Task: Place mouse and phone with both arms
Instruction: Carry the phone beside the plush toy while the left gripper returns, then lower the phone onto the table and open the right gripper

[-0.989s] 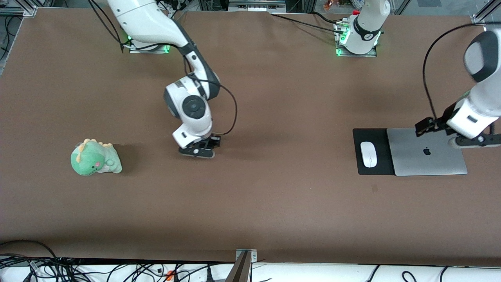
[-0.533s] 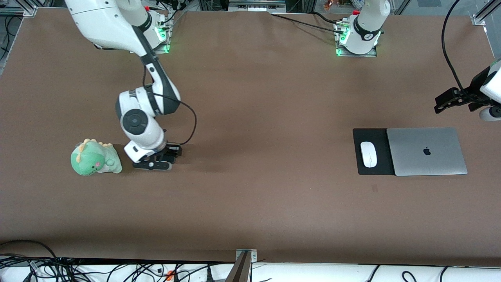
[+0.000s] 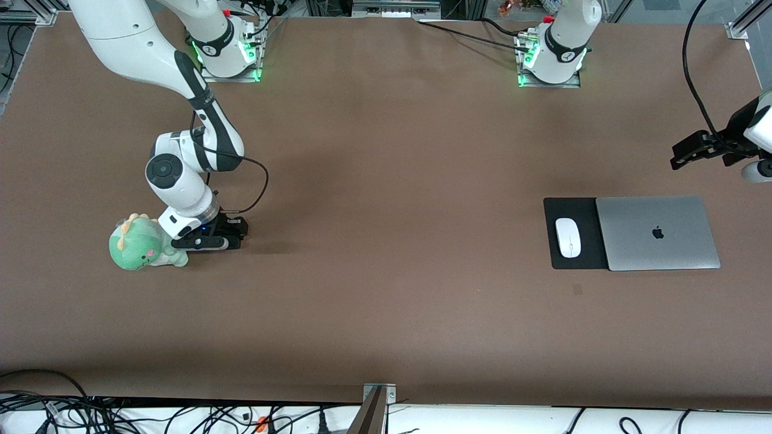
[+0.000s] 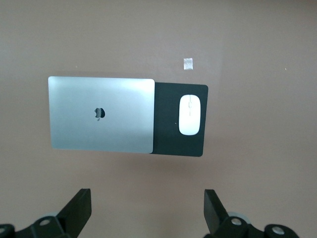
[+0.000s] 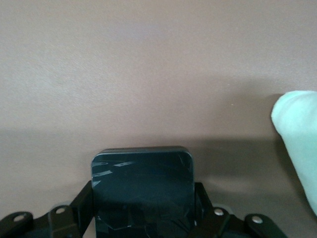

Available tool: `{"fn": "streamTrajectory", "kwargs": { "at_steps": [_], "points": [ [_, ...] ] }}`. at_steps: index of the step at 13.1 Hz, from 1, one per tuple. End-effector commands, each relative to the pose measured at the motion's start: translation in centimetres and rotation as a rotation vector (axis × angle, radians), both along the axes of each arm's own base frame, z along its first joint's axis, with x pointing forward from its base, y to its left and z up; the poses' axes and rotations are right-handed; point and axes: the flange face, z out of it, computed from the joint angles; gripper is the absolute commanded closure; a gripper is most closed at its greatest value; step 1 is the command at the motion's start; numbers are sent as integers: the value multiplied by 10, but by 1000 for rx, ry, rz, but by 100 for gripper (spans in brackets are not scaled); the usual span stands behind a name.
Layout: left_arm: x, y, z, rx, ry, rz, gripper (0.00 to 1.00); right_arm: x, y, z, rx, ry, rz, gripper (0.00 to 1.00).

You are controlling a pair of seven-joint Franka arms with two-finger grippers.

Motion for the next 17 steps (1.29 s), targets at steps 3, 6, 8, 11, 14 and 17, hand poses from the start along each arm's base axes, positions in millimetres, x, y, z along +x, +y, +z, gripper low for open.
{"fn": "streamTrajectory", "kwargs": {
  "at_steps": [3,6,8,11,14,17],
  "points": [
    [-4,-6,8,-20,5,-19,0,-7,-9,8,14,-18,18,1],
    [-1,-11,11,-29,-3,-34,0,0,-2,22,17,-9,25,0],
    [4,-12,23,-41,-30,-28,0,12,0,46,29,27,-1,0],
    [14,-14,20,-39,-20,-37,0,34,5,116,89,96,-67,0],
    [19,-17,24,-51,-34,-38,0,45,-16,205,85,207,-97,0],
    [21,-14,19,-77,-23,-12,0,32,-53,276,91,244,-61,0]
  ]
}}
